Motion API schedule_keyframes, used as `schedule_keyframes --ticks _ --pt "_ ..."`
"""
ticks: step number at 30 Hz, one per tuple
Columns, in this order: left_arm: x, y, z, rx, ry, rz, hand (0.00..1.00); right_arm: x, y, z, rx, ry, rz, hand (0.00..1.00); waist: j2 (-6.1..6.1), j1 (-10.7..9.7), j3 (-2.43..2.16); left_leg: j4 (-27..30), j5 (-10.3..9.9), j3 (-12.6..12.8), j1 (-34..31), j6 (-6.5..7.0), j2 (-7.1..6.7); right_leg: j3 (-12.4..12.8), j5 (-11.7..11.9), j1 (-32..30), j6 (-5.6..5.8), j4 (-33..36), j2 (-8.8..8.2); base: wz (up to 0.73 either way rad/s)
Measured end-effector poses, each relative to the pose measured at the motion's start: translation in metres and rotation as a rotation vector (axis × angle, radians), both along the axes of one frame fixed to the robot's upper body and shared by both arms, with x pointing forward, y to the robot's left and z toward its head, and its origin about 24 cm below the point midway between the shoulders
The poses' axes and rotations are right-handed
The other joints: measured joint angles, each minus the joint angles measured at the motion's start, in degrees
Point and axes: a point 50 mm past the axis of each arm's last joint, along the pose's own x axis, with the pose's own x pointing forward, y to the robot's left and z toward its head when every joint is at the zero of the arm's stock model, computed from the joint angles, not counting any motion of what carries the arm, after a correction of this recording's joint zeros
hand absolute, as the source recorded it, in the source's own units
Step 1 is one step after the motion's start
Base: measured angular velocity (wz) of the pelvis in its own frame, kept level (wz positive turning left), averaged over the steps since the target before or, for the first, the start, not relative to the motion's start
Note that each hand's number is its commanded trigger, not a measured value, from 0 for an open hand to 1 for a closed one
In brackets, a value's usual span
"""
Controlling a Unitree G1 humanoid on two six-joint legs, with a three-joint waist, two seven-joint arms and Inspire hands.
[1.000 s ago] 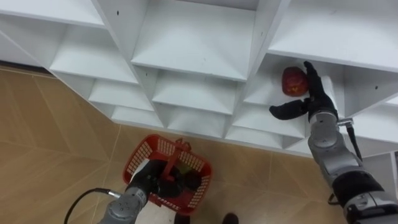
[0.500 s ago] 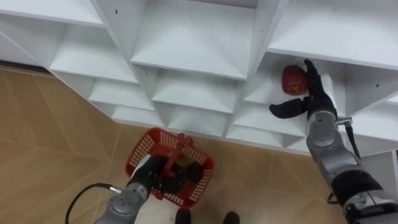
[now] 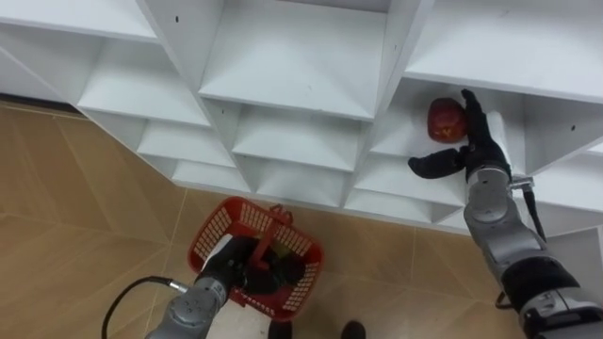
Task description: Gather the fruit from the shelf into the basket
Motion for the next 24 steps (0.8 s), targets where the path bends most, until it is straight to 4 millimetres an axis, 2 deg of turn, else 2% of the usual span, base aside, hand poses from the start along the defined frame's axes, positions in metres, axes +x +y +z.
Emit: schedule_keyframes --ticks 3,4,5,6,7,9,13,24 --pt "0.0004 0.0001 0.0002 0.004 -0.003 0.004 1.0 0.0 0.0001 -0.0001 -0.001 0.001 0.001 0.01 0.01 0.0 -0.01 0.0 0.0 0.0 0.0 0.01 0.0 0.0 0.0 0.0 0.0 0.0 0.0 0.0" --pt "0.0004 0.0001 0.0002 0.004 -0.003 0.004 1.0 -0.0001 0.0001 -0.0002 -0.001 0.001 0.001 0.27 0.02 0.0 -0.01 0.0 0.0 0.0 0.0 0.01 0.0 0.0 0.0 0.0 0.0 0.0 0.0 0.0" --pt "0.0004 0.0001 0.0003 0.004 -0.003 0.004 1.0 -0.0001 0.0001 -0.0002 -0.001 0.001 0.0 0.44 0.02 0.0 -0.01 0.0 0.0 0.0 0.0 0.01 0.0 0.0 0.0 0.0 0.0 0.0 0.0 0.0" --pt "0.0004 0.0 0.0003 0.004 -0.003 0.004 1.0 -0.0001 0.0001 -0.0002 -0.001 0.001 0.0 0.69 0.02 0.0 -0.01 0.0 0.0 0.0 0.0 0.01 0.0 0.0 0.0 0.0 -0.01 0.0 0.0 0.0" --pt "0.0005 -0.0004 0.0003 0.005 -0.004 0.002 1.0 -0.0001 -0.0001 -0.0003 0.002 0.0 -0.004 0.87 0.02 0.0 -0.01 0.0 0.0 0.0 0.0 0.01 0.0 0.0 0.0 0.0 -0.01 0.0 0.0 0.0" --pt "0.0005 -0.0009 0.0003 0.005 -0.004 0.001 1.0 0.0006 -0.0009 0.0012 0.003 -0.013 -0.022 1.0 0.02 0.0 -0.01 0.0 0.0 0.0 0.0 0.01 0.0 0.0 0.0 0.0 -0.01 0.0 -0.01 0.0" --pt "0.0005 -0.0011 0.0003 0.007 -0.005 0.003 1.0 0.0037 -0.0031 0.0068 0.017 -0.046 -0.061 1.0 0.05 -0.1 -0.03 0.0 0.0 0.0 0.1 0.01 0.01 0.0 0.0 0.0 -0.01 0.0 0.01 0.0" --pt "0.0006 -0.001 0.0003 0.008 -0.006 0.005 1.0 0.004 -0.0033 0.0067 0.016 -0.043 -0.062 1.0 0.05 -0.1 -0.03 0.0 0.0 0.0 0.1 0.02 0.0 0.0 0.0 0.1 -0.01 0.0 0.0 0.0"
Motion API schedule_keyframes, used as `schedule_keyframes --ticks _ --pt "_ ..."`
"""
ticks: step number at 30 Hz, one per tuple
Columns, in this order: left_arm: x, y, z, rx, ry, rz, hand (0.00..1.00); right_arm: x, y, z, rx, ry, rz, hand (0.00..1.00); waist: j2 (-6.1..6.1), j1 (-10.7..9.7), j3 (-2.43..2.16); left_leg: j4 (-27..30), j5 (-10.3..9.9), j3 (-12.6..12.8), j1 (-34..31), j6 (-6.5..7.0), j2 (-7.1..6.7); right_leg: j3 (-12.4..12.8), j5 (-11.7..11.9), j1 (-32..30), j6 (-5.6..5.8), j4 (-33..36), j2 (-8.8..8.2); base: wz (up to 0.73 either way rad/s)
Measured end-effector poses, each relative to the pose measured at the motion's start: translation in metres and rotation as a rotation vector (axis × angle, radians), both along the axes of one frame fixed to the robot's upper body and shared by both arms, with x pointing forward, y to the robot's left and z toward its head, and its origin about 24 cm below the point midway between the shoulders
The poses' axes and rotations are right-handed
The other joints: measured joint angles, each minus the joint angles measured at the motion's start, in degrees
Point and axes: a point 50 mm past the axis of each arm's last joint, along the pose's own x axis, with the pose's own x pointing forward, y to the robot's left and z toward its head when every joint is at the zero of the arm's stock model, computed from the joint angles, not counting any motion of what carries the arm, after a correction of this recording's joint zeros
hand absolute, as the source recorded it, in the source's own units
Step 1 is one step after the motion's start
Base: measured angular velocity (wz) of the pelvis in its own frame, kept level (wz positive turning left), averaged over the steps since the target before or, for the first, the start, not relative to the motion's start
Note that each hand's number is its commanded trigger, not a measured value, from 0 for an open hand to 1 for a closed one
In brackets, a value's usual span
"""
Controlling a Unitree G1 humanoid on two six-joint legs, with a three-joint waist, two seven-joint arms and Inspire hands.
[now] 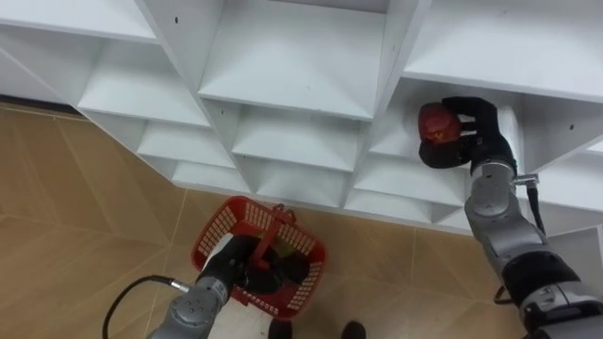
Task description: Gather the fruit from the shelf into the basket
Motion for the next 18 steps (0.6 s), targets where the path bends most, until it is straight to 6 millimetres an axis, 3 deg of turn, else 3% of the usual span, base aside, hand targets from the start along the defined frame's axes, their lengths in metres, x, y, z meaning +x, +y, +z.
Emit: schedule_keyframes --ticks 18 --pt "0.0004 -0.0006 0.0002 0.004 -0.005 0.007 1.0 -0.0004 0.0011 -0.0017 0.067 0.0 -0.02 1.0 -0.03 -0.1 0.0 0.0 0.0 0.1 0.1 0.01 -0.01 0.2 0.0 0.0 0.0 0.0 0.0 0.0"
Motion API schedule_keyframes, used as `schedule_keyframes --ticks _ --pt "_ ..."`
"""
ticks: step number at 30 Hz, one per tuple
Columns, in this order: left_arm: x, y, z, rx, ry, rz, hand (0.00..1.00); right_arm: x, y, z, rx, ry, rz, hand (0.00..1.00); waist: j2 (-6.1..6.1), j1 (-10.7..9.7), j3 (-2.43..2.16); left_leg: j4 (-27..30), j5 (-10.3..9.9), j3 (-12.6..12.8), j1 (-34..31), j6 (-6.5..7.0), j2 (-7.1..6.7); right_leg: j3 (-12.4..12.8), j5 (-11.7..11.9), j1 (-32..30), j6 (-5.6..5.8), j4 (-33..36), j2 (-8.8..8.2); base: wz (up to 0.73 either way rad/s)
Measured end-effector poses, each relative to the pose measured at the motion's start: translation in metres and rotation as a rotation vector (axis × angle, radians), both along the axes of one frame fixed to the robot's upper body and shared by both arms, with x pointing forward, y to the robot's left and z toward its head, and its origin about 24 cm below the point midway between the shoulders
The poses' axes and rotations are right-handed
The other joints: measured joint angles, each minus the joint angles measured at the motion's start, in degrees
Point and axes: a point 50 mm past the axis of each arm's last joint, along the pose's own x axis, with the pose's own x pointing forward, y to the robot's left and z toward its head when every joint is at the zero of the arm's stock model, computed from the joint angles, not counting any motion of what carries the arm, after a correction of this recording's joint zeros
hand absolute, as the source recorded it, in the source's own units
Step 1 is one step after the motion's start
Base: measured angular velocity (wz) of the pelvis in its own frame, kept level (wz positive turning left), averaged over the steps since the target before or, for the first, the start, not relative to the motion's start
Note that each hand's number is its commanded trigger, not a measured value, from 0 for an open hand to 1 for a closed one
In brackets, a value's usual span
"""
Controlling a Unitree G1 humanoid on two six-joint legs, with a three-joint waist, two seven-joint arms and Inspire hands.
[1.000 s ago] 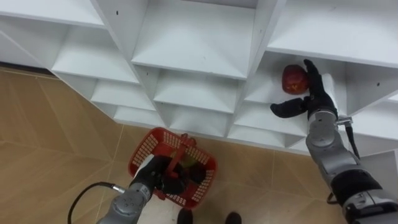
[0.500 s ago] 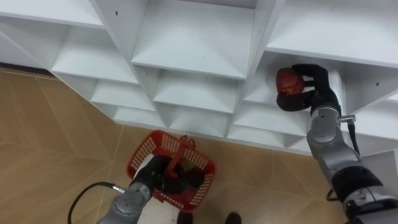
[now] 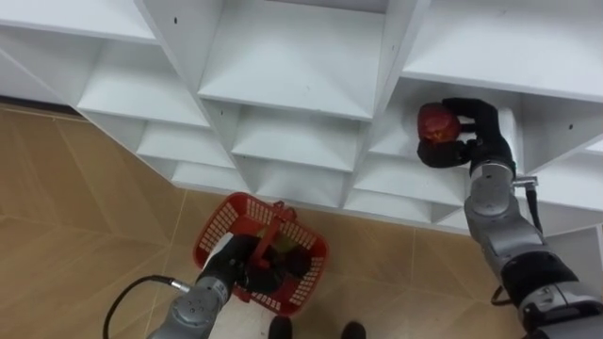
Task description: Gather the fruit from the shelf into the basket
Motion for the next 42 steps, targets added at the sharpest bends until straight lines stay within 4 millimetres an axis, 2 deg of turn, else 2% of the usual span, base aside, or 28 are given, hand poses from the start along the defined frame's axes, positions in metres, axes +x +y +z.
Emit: schedule_keyframes --ticks 17,29,35,38,39,42 --pt "0.0 -0.001 0.0 -0.006 0.001 -0.004 1.0 0.0 0.003 -0.002 0.047 -0.001 -0.014 1.0 -0.13 -0.2 -0.02 0.0 0.1 0.4 0.2 0.04 0.0 0.3 0.0 0.0 0.0 0.1 -0.03 0.0" --pt "0.001 -0.006 0.001 -0.014 -0.004 0.001 1.0 0.001 0.025 -0.004 0.108 -0.008 0.021 1.0 -0.09 -1.9 -0.06 0.0 0.1 1.3 1.1 0.07 0.03 1.1 0.0 0.4 0.0 0.5 -0.01 -0.02" --pt "0.0 -0.006 0.0 -0.004 -0.003 -0.013 1.0 -0.007 0.031 -0.013 0.081 0.005 0.062 1.0 0.01 -2.0 -0.21 -0.4 0.1 1.3 3.6 0.08 0.06 1.0 0.0 3.1 0.02 -0.2 0.07 0.0" --pt "-0.001 -0.006 -0.001 -0.005 0.001 -0.014 1.0 -0.013 0.031 -0.02 0.063 0.03 0.082 1.0 0.31 -2.7 -0.86 -0.5 0.1 1.2 4.8 0.08 0.08 0.7 0.0 4.9 0.05 -1.1 0.12 0.06" --pt "-0.003 -0.005 -0.002 -0.004 0.005 -0.012 1.0 -0.016 0.031 -0.023 0.052 0.041 0.093 1.0 0.54 -3.0 -1.29 -0.6 0.1 1.2 5.3 0.09 0.07 0.6 0.0 5.4 0.09 -1.3 0.11 0.04" --pt "-0.005 -0.003 -0.003 0.0 0.008 -0.004 1.0 -0.025 0.032 -0.029 0.064 0.05 0.109 1.0 0.97 -3.5 -1.71 -1.5 0.1 1.2 6.9 0.09 0.1 0.2 0.1 6.9 0.17 -2.1 0.17 0.01"
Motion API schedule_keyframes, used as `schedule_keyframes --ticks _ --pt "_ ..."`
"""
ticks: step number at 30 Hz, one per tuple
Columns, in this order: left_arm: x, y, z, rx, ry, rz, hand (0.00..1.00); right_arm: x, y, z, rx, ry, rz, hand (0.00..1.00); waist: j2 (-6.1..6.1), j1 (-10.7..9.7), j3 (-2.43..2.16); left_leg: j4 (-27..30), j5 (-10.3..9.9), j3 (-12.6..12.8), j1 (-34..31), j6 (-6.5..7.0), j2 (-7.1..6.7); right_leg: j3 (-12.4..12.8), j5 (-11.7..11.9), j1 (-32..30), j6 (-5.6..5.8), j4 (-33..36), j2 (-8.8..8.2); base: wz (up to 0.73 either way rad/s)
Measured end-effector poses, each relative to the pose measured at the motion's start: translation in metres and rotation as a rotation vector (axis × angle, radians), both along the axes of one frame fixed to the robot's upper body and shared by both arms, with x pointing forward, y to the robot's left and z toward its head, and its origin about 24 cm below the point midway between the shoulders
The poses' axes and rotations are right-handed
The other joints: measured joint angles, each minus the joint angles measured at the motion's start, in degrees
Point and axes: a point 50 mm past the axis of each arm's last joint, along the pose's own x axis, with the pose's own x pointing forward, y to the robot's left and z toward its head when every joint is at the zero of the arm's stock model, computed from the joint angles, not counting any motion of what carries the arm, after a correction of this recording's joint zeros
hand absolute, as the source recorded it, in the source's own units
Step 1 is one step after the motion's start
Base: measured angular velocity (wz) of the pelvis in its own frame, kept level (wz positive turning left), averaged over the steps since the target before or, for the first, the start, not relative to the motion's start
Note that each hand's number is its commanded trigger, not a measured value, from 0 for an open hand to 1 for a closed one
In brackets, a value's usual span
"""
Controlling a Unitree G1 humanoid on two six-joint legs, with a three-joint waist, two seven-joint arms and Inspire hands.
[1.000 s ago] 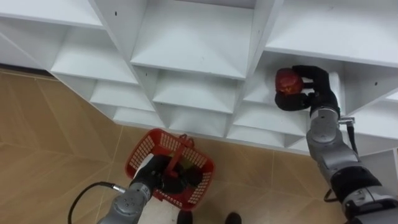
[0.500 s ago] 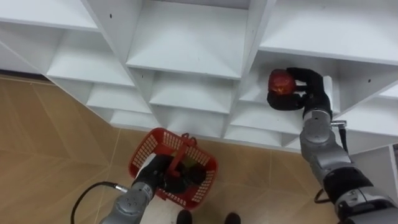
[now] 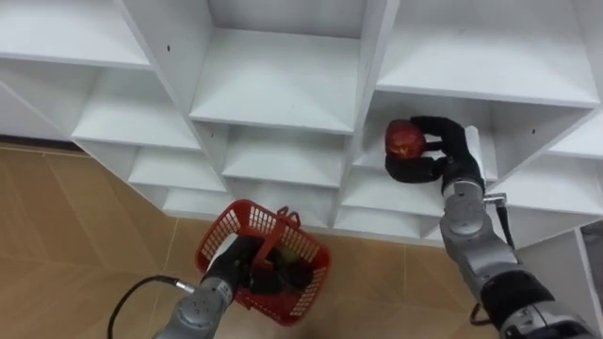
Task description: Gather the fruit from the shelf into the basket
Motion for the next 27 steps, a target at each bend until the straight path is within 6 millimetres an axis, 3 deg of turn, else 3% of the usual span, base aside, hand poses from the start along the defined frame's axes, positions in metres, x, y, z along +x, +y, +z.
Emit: schedule_keyframes --ticks 4,6,14,21,27 --pt "-0.004 -0.001 -0.001 -0.029 -0.003 0.029 1.0 -0.019 0.003 -0.016 0.006 0.056 0.041 1.0 -0.11 0.1 -0.88 -1.6 0.0 0.2 3.6 -0.04 0.08 0.1 0.0 3.4 0.04 -1.3 0.28 -0.01" --pt "-0.002 -0.002 0.0 -0.036 -0.016 0.026 1.0 -0.023 0.005 -0.017 0.019 0.053 0.071 1.0 -0.08 0.1 -0.92 -1.9 0.0 0.2 4.3 -0.07 0.12 0.2 0.0 4.0 0.07 -2.1 0.37 -0.04" --pt "-0.001 -0.002 0.004 -0.048 -0.045 0.015 1.0 -0.034 0.024 -0.022 0.035 0.068 0.204 1.0 -0.45 -0.7 -0.86 -3.1 0.1 1.7 5.5 -0.13 0.23 1.6 0.1 4.2 0.11 -2.0 0.66 -0.08" --pt "0.005 -0.002 0.011 -0.048 -0.09 0.034 1.0 -0.055 0.033 -0.024 0.032 0.077 0.319 1.0 -1.56 -1.3 -0.3 -3.6 0.1 1.7 7.1 -0.15 0.26 2.0 0.1 6.1 0.17 -3.1 0.89 -0.03" --pt "0.011 -0.003 0.02 -0.073 -0.151 0.036 1.0 -0.059 0.038 -0.025 0.032 0.093 0.38 1.0 -1.55 -1.2 -0.31 -4.2 0.0 1.8 7.8 -0.15 0.25 2.1 0.1 6.4 0.26 -3.1 0.88 0.0"
